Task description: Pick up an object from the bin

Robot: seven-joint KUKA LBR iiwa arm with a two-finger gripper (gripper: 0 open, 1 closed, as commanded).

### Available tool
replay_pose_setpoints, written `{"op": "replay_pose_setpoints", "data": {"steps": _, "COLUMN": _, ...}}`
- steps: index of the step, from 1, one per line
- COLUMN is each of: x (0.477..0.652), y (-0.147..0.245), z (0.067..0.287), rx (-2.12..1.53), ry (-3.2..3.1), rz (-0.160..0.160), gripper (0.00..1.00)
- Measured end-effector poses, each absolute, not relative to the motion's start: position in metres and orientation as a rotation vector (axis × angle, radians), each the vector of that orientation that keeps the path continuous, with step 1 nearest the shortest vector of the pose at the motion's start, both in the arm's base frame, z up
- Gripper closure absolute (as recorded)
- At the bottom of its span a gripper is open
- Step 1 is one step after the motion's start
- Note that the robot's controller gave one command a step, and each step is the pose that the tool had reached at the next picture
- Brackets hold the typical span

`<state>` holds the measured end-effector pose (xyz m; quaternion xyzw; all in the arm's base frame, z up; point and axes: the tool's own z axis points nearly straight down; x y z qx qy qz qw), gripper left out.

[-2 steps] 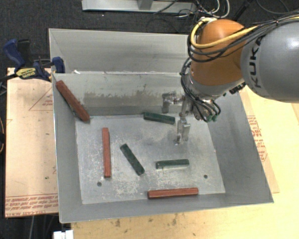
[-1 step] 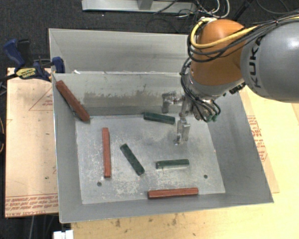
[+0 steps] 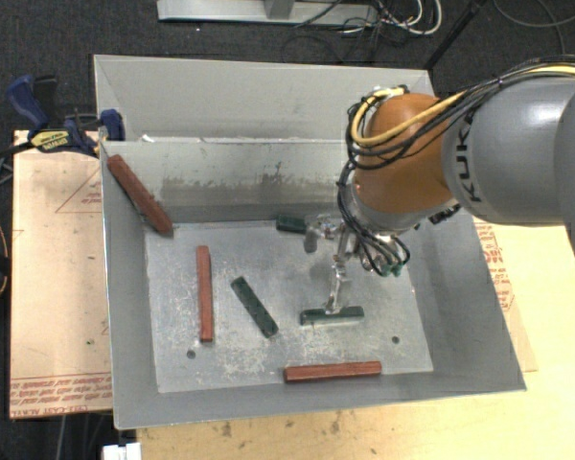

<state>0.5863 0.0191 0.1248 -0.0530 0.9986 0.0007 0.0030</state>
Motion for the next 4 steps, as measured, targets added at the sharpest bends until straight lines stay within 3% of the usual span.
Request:
{"op": "replay_pose_setpoints", "data": {"steps": 1, "x": 0.574, "y": 0.009, "z": 0.092, "rx": -0.113, "ry": 3.145, "rz": 0.003, "gripper": 0.00}}
{"op": "replay_pose_setpoints", "data": {"steps": 2, "x": 0.540, "y": -0.007, "z": 0.071, "rx": -0.434, "ry": 3.111, "rz": 0.002, "gripper": 1.00}}
{"op": "replay_pose_setpoints", "data": {"steps": 3, "x": 0.540, "y": -0.007, "z": 0.071, "rx": -0.434, "ry": 3.111, "rz": 0.002, "gripper": 1.00}}
{"op": "replay_pose_setpoints", "data": {"steps": 4, "x": 0.518, "y": -0.019, "z": 0.207, "rx": -0.484, "ry": 3.101, "rz": 0.001, "gripper": 1.00}}
